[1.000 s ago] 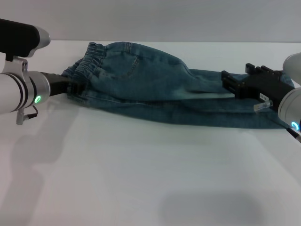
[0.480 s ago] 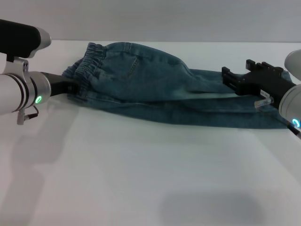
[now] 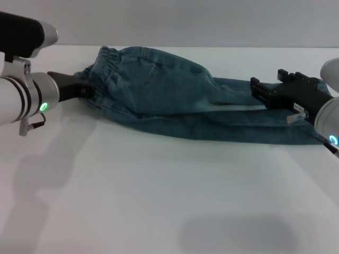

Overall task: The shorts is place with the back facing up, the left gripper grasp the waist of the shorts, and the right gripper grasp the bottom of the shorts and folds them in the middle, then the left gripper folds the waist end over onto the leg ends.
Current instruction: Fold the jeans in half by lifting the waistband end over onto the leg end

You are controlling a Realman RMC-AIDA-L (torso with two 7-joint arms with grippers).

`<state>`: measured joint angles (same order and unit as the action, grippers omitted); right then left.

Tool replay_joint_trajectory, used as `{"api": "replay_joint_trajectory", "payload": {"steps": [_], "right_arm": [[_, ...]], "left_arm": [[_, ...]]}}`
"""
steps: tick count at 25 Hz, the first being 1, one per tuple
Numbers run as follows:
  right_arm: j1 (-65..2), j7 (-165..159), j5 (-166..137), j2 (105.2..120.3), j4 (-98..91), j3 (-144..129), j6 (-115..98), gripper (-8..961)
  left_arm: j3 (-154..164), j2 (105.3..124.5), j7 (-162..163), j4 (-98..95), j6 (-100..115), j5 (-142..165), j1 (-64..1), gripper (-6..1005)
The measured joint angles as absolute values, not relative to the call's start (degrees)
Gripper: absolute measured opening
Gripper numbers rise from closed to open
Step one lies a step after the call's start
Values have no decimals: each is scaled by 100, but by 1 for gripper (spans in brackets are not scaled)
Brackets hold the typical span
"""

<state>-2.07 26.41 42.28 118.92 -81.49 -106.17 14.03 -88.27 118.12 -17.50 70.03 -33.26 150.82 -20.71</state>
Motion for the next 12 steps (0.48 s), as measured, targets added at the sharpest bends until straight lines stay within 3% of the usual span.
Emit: {"api": "replay_joint_trajectory", "payload": {"steps": [12], "right_arm": [[-426,2681,4212,11887,-7957,-10702,1068,618]], "left_arm": [[-8631,11807,-1740,8887,-3867,14812,-1279,23]]}}
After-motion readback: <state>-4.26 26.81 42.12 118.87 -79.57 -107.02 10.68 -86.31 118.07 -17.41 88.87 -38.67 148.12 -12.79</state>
